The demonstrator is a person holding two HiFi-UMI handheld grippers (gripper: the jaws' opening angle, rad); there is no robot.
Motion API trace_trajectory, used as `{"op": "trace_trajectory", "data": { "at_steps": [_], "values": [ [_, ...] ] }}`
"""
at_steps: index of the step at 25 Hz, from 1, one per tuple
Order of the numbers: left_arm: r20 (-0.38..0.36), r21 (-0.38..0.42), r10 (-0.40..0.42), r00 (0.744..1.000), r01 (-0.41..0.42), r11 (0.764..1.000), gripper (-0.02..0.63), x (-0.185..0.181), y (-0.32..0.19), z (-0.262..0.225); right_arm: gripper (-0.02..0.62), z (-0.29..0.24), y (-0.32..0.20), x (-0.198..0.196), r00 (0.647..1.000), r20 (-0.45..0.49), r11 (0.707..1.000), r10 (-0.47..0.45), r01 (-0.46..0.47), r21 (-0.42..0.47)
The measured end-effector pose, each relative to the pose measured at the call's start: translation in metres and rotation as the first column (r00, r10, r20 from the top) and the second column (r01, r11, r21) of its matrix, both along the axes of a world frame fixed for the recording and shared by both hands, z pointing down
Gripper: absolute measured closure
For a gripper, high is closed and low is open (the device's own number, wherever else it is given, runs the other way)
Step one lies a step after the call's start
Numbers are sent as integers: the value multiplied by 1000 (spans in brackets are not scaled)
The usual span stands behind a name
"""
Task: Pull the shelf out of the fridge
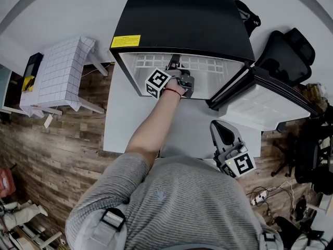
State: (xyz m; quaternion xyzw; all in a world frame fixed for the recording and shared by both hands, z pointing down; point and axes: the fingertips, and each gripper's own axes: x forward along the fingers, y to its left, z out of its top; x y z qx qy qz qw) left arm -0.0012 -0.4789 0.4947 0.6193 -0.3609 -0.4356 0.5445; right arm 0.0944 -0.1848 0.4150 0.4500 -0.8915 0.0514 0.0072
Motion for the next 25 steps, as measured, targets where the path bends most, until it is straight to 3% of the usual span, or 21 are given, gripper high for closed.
{"op": "trace_trajectory", "data": {
  "at_steps": [25],
  "values": [
    [-4,-43,10,1000,-11,999,580,-2,14,2,581,-4,16,-4,1000,-8,1000,13,-13,9]
  ]
}}
